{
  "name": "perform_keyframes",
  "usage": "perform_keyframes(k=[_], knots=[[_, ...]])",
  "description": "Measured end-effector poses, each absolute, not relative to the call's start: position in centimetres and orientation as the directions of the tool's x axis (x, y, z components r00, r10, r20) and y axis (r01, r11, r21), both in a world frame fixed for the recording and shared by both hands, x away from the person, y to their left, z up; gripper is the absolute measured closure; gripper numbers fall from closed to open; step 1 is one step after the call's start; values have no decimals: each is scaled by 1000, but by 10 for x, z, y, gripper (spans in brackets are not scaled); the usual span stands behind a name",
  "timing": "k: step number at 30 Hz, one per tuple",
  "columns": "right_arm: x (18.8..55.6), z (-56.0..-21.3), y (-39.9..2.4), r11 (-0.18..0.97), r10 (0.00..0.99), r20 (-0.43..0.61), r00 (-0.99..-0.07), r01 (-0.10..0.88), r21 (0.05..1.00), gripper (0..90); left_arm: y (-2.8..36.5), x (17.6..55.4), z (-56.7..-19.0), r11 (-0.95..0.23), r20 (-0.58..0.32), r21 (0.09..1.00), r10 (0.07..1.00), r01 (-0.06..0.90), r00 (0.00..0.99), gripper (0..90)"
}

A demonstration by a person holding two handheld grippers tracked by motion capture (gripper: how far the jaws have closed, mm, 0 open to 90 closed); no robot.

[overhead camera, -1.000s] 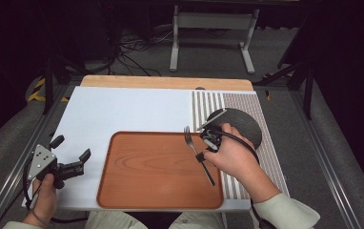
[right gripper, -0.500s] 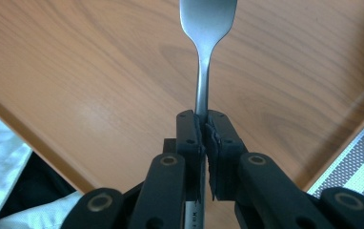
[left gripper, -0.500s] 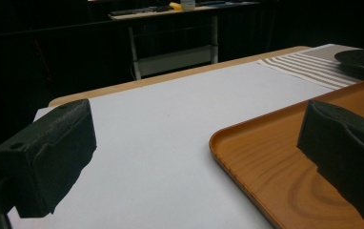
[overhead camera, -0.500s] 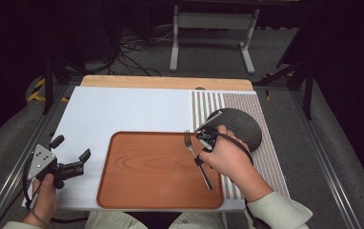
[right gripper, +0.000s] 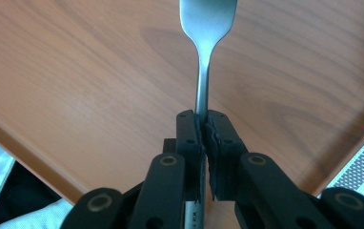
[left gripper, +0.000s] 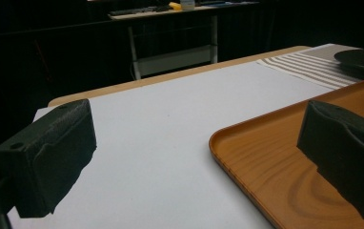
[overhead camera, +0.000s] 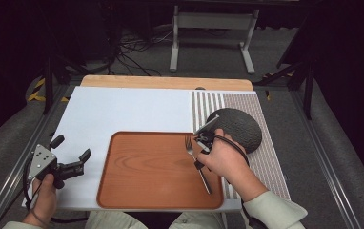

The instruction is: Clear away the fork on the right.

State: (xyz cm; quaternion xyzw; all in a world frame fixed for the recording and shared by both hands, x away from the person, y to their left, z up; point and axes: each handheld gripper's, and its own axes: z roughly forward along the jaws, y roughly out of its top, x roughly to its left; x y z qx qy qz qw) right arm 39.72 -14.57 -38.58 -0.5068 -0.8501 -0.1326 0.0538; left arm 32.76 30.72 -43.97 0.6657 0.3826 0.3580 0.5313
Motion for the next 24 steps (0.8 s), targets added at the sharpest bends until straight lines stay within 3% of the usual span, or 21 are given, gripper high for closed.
perform_keyframes(k=[24], knots=[[408,-409,-148,410,876,230,-425,905,110,841,307,328,-440,-146,71,981,888,132,455,1]])
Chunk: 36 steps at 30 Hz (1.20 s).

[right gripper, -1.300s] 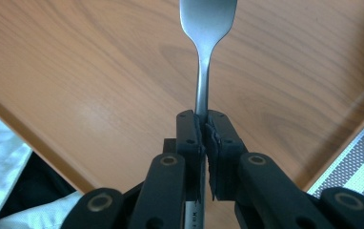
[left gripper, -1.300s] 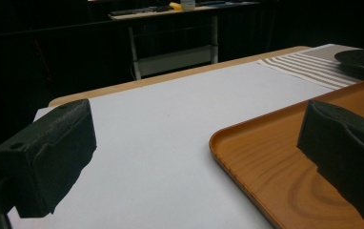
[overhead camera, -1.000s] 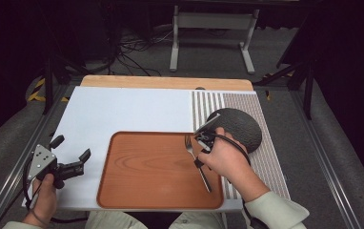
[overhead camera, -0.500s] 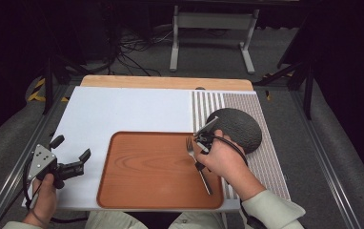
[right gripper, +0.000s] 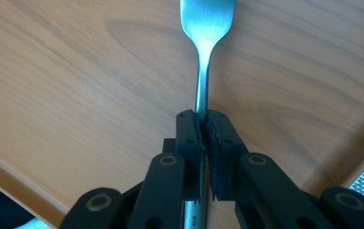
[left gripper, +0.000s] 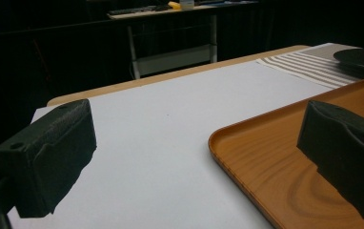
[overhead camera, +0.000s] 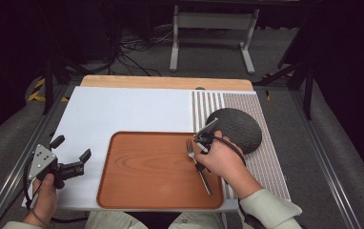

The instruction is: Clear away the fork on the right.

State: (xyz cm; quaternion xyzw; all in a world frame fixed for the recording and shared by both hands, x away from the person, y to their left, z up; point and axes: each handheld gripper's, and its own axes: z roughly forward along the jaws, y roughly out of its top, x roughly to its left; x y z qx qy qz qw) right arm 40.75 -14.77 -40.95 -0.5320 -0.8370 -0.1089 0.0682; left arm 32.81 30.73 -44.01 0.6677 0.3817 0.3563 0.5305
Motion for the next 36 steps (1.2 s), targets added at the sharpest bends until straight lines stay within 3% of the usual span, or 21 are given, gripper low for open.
perform_keyframes(k=[14,21,23,28,33,36], knots=[[407,-406,-149,422,869,222,-442,897,131,768,307,328,-440,-146,72,981,888,130,454,1],[404,-400,-148,448,847,215,-486,870,204,631,308,328,-440,-147,71,980,888,133,455,1],[404,-398,-147,481,815,210,-540,833,275,496,307,328,-440,-146,72,981,888,130,455,1],[403,-396,-141,541,736,188,-650,732,414,283,307,328,-440,-146,72,981,888,130,454,1],[406,-398,-137,619,627,118,-770,585,524,241,308,328,-440,-141,69,982,889,128,453,1],[406,-398,-133,642,583,85,-808,523,560,306,307,328,-440,-142,69,982,889,128,454,1]])
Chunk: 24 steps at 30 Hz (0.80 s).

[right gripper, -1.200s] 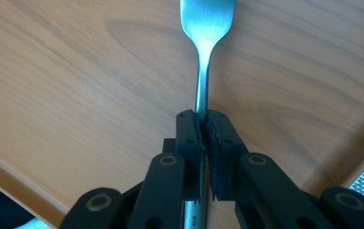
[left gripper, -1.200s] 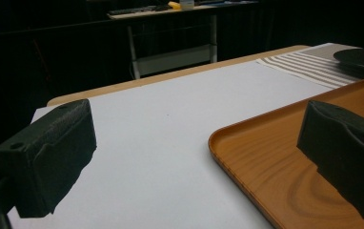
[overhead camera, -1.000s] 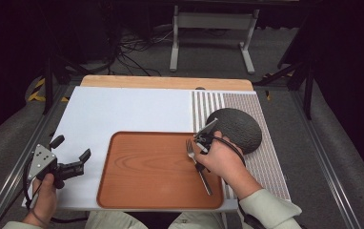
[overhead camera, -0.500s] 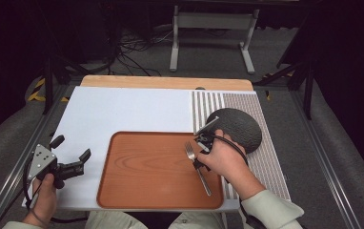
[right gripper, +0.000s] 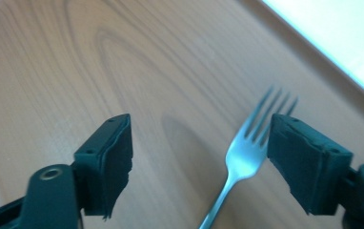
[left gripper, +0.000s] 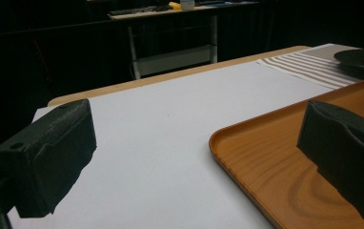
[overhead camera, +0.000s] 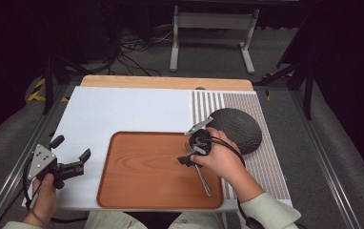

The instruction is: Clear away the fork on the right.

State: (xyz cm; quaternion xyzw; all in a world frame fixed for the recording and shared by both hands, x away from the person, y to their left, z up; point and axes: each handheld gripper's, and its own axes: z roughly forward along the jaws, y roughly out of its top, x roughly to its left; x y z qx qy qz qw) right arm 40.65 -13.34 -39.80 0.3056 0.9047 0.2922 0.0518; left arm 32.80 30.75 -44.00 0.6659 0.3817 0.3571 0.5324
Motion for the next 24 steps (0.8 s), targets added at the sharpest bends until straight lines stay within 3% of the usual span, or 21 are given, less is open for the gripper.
perform_keyframes(k=[3,7,13,14,15,24], knots=[[407,-399,-132,637,568,89,-818,505,582,363,307,328,-440,-142,69,982,889,128,453,1],[412,-403,-131,664,517,41,-855,432,610,524,308,328,-440,-141,69,982,889,128,453,1],[414,-414,-128,675,519,-8,-855,404,617,740,308,328,-440,-138,67,982,889,127,452,1],[414,-414,-128,675,519,-8,-855,404,617,740,308,328,-440,-138,67,982,889,127,452,1],[416,-417,-127,675,524,-29,-851,394,624,804,308,328,-440,-138,67,982,889,127,453,1],[423,-430,-129,679,534,-48,-844,394,619,898,308,328,-440,-137,66,982,890,127,451,1]])
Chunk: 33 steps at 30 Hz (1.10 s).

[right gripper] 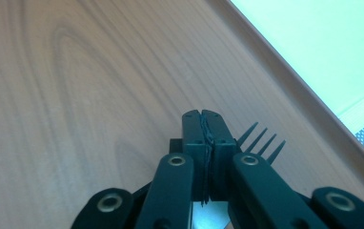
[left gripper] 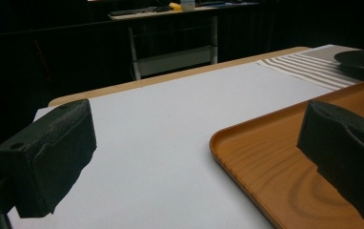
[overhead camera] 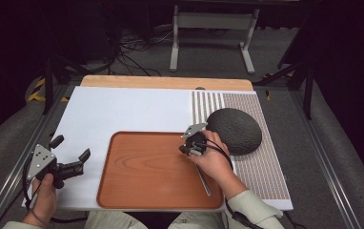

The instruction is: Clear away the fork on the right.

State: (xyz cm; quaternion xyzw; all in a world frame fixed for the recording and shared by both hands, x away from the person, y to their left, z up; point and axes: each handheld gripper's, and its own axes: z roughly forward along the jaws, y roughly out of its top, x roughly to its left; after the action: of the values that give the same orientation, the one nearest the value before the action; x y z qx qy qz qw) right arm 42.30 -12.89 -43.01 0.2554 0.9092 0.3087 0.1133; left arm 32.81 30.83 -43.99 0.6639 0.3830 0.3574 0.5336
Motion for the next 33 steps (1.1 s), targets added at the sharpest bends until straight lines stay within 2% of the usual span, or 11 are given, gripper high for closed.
perform_keyframes(k=[33], knots=[[433,-434,-160,650,626,-79,-776,463,603,900,308,328,-440,-138,67,982,889,127,452,1]])
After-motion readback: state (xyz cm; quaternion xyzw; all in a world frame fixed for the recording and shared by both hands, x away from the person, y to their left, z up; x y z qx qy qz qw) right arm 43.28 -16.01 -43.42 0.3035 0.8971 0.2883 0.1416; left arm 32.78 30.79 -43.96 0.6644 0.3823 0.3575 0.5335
